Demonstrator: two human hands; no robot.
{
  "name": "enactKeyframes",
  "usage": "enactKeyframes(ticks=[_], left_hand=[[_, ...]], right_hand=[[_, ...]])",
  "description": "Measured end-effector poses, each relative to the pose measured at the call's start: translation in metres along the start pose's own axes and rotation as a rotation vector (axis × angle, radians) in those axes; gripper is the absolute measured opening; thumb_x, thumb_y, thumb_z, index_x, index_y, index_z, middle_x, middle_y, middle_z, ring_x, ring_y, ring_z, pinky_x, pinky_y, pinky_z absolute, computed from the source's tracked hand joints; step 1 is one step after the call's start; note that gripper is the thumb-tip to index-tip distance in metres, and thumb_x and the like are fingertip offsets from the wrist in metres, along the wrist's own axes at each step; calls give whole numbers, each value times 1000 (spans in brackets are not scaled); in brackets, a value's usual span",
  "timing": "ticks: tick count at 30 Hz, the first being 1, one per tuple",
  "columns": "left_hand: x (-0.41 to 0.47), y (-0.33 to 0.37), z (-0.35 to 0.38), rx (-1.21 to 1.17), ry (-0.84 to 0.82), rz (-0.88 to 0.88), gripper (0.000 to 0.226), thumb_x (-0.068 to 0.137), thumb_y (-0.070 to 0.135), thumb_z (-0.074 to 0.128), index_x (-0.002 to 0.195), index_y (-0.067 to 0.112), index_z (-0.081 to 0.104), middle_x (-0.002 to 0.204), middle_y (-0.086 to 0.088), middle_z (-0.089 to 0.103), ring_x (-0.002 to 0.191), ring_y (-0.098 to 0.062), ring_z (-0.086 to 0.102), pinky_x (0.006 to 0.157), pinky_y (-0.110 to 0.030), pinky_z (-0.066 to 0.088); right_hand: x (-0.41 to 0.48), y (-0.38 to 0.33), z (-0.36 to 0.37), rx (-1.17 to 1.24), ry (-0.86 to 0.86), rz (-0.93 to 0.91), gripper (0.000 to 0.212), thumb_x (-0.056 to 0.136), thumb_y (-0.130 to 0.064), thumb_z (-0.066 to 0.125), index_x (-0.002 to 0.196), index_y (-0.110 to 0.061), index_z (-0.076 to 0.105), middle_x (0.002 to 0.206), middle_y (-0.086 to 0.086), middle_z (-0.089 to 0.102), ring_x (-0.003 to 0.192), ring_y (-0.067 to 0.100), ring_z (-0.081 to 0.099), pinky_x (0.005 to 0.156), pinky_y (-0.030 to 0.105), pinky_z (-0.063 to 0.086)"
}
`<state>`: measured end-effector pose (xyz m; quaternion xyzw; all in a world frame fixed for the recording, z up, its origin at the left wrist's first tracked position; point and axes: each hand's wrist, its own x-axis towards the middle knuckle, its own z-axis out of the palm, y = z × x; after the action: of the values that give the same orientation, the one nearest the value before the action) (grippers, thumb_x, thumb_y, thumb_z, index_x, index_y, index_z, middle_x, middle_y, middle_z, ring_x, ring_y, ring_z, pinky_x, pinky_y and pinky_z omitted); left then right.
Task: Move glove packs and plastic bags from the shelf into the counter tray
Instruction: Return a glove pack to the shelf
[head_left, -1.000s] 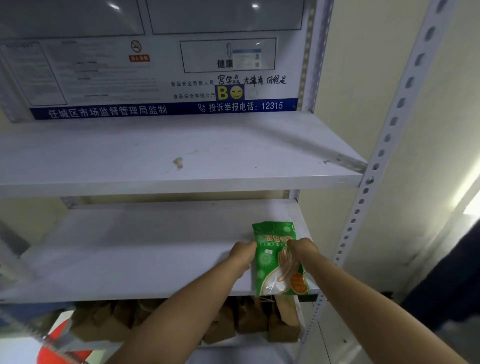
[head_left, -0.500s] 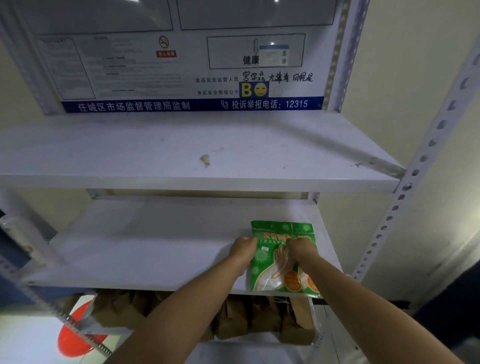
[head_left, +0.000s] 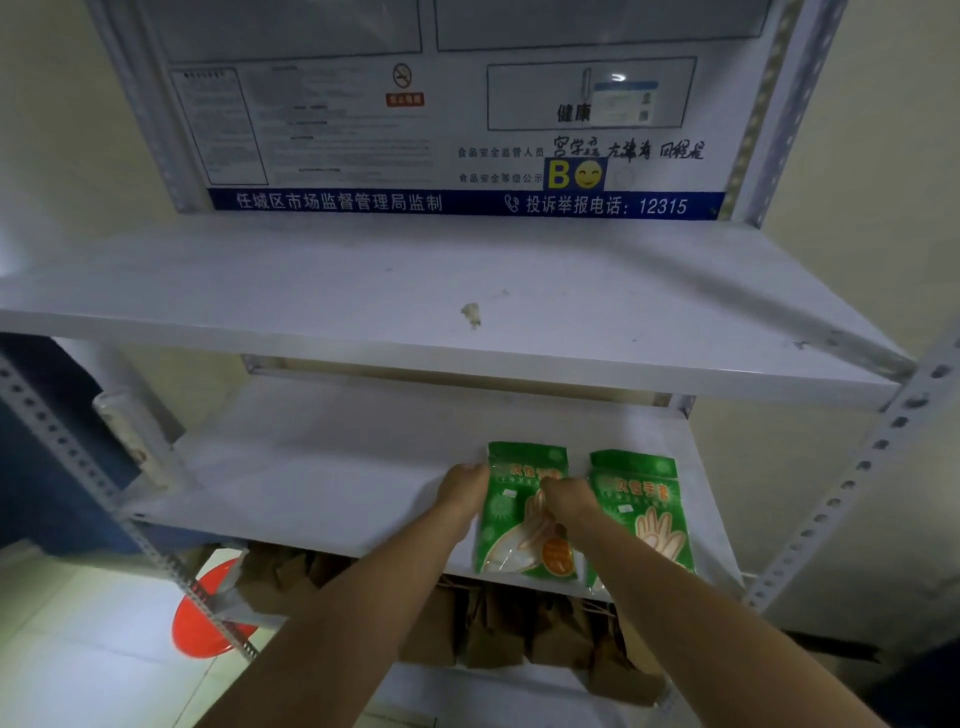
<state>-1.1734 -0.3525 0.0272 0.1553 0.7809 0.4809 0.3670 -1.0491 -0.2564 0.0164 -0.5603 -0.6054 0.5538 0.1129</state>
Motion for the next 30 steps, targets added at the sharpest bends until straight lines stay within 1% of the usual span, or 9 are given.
enactKeyframes(ticks=[2, 5, 8, 11, 14, 19, 23, 26, 30], left_hand=[[1, -5, -1, -7, 7, -13, 27, 94, 36, 49, 84, 16, 63, 87, -7, 66, 79, -22, 58, 72, -29, 43], [7, -11, 2, 47, -14, -21, 34, 88, 39, 50, 92, 13, 70, 95, -9, 73, 88, -26, 67, 79, -36, 53], [13, -14, 5, 59, -47, -8, 42, 79, 42, 48, 95, 12, 72, 96, -10, 74, 93, -28, 70, 86, -39, 55], [23, -19, 9, 42, -84, 12, 50, 73, 51, 52, 101, 15, 72, 98, -6, 75, 94, -25, 70, 93, -44, 56], [11, -10, 9, 20, -112, 13, 48, 78, 50, 54, 103, 14, 73, 98, -6, 76, 95, -26, 71, 95, -46, 55], [-6, -4, 5, -14, -121, 12, 40, 84, 43, 54, 101, 12, 73, 95, -9, 77, 98, -28, 72, 91, -42, 55], [-14, -10, -2, 35, -115, 69, 37, 88, 42, 49, 97, 14, 71, 98, -12, 75, 99, -31, 70, 77, -35, 51], [-19, -17, -10, 104, -111, 135, 38, 86, 40, 44, 95, 12, 68, 97, -16, 72, 90, -30, 69, 72, -34, 47], [-37, -21, -17, 197, -146, 209, 26, 88, 31, 47, 72, 14, 57, 74, -8, 61, 74, -24, 56, 66, -31, 39]], right_hand=[[-4, 0, 3, -10, -2, -16, 29, 96, -26, 49, 70, -11, 52, 66, 9, 50, 70, 25, 53, 67, 36, 45], [-5, 1, 2, -11, -9, -13, 29, 97, -26, 48, 72, -11, 52, 66, 7, 49, 67, 23, 51, 67, 35, 44], [-2, 6, -2, 29, -55, 5, 27, 96, -29, 50, 78, -9, 57, 75, 13, 56, 73, 25, 57, 72, 41, 53], [-9, 5, -6, 97, -127, 18, 27, 98, -28, 50, 85, -5, 59, 74, 14, 58, 70, 25, 58, 71, 37, 53], [-16, 4, -10, 163, -169, 21, 25, 99, -23, 50, 91, -2, 59, 67, 13, 56, 60, 24, 56, 65, 32, 49], [-25, 9, -12, 210, -185, 18, 23, 100, -18, 49, 87, -4, 61, 70, 12, 60, 63, 23, 60, 60, 26, 49], [-31, 13, -7, 172, -104, -63, 20, 97, -20, 50, 90, -7, 63, 78, 10, 59, 74, 23, 58, 71, 34, 50], [-42, 21, -5, 248, 12, -111, 15, 96, -16, 53, 96, -8, 66, 87, 11, 66, 80, 25, 64, 71, 37, 53], [-69, 38, -4, 347, 159, -138, 14, 95, -13, 58, 91, -4, 67, 87, 13, 71, 69, 25, 66, 63, 33, 52]])
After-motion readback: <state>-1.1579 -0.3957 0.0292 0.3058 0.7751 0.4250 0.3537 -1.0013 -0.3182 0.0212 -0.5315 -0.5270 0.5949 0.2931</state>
